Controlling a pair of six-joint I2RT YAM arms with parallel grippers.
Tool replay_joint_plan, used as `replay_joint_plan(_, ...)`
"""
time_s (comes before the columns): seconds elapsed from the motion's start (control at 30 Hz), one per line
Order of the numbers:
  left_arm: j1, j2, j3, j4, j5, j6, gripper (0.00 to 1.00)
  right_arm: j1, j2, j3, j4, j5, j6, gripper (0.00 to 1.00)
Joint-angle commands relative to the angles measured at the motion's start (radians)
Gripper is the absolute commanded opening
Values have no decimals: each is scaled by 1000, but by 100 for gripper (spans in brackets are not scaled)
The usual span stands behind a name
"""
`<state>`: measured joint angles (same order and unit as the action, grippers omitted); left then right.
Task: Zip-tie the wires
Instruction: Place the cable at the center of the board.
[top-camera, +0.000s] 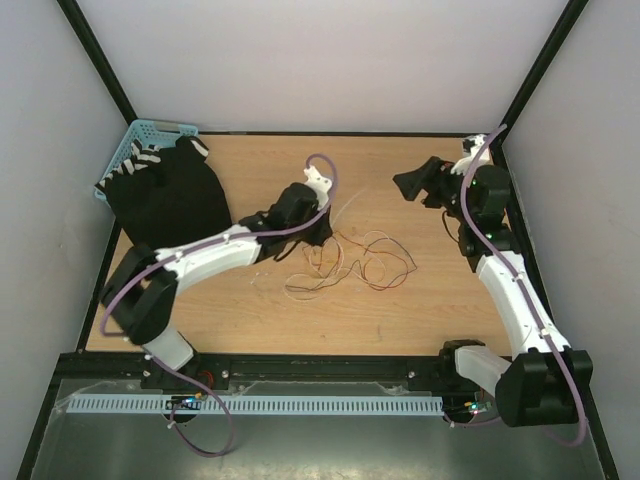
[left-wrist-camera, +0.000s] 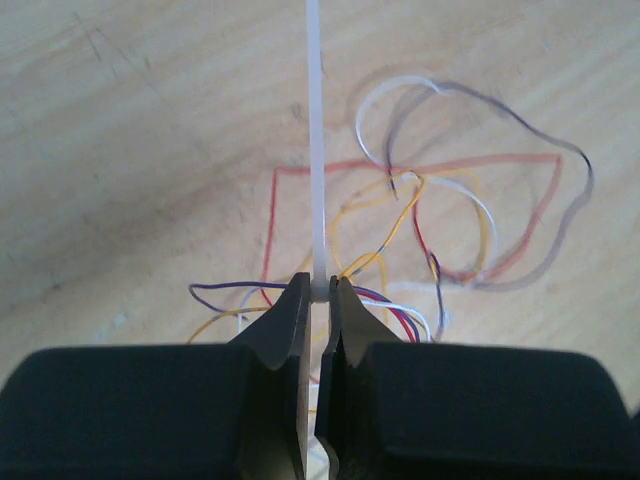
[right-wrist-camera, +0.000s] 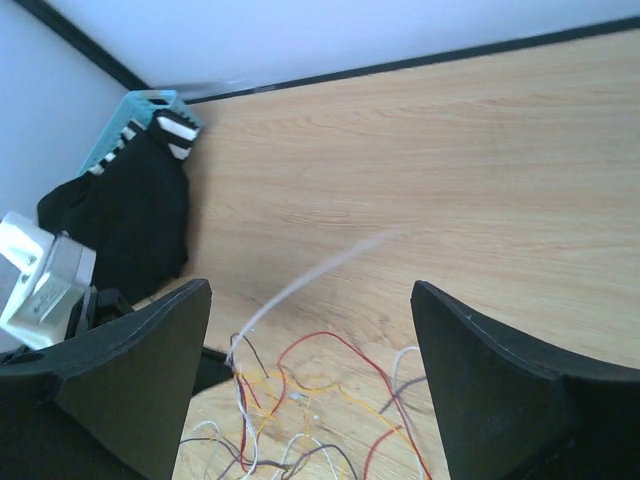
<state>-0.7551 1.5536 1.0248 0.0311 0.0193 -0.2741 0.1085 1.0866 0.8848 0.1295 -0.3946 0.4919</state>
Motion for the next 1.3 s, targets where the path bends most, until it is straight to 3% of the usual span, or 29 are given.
replay_joint_plan(0.0,44,171,164,-52,-100,-26,0,-68,4,-43,-2,-94,20,92)
replay_joint_plan(0.13,111,341,285,-74,-161,-47,0,-72,2,-74,5,-91,6,92)
replay_joint_plan(0.43,209,519,504,-88,-296,-53,0,-75,30,-99,6,-49,-37,93)
replay_joint_plan(0.77,226,673,679,-120,-275,-31,1,-78,71,-97,4,14,-75,94)
replay_joint_plan(0.97,231,719,735,-162,-263,-34,26,-83,73,-94,5,16,-76,94)
replay_joint_plan(1.07,231,668,713,-171,-288,-17,44,-88,69,-96,5,21,-77,95)
replay_joint_plan(1.27,239,473,579,-162,-336,18,56,-115,51,-109,11,20,-77,99)
